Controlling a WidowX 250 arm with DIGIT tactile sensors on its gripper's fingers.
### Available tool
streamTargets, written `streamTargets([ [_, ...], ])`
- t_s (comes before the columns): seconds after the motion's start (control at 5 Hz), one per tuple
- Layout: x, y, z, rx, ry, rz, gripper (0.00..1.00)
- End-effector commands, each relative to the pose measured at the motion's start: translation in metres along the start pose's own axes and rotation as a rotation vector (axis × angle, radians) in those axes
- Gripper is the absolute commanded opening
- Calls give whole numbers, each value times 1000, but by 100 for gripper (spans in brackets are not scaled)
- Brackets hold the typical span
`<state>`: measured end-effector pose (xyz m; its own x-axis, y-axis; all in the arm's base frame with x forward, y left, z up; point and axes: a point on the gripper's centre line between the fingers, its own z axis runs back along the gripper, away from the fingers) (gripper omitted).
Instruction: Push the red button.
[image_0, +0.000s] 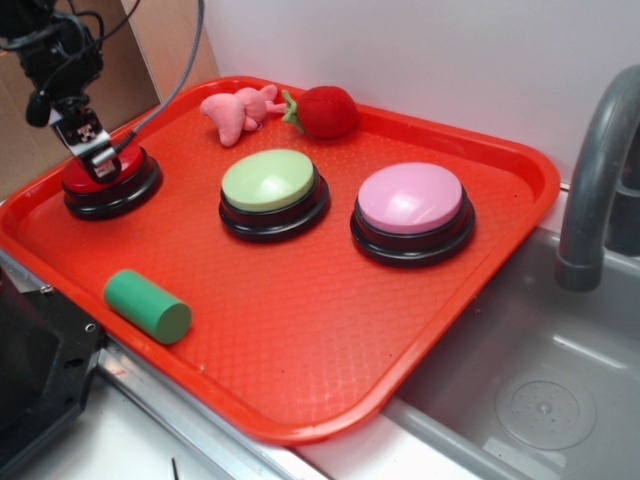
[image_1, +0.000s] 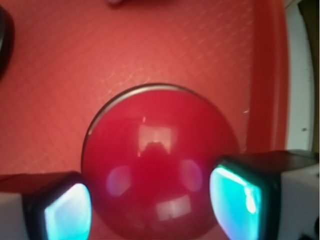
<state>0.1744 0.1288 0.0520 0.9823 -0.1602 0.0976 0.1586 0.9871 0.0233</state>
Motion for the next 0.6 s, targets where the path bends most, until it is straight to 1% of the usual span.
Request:
streamTargets([
  [0.0,10,-2,-6,26,49,-32,100],
  [0.2,10,1,-9,8,50,-26,100],
  [0.4,9,1,-3,-12,34,-9,100],
])
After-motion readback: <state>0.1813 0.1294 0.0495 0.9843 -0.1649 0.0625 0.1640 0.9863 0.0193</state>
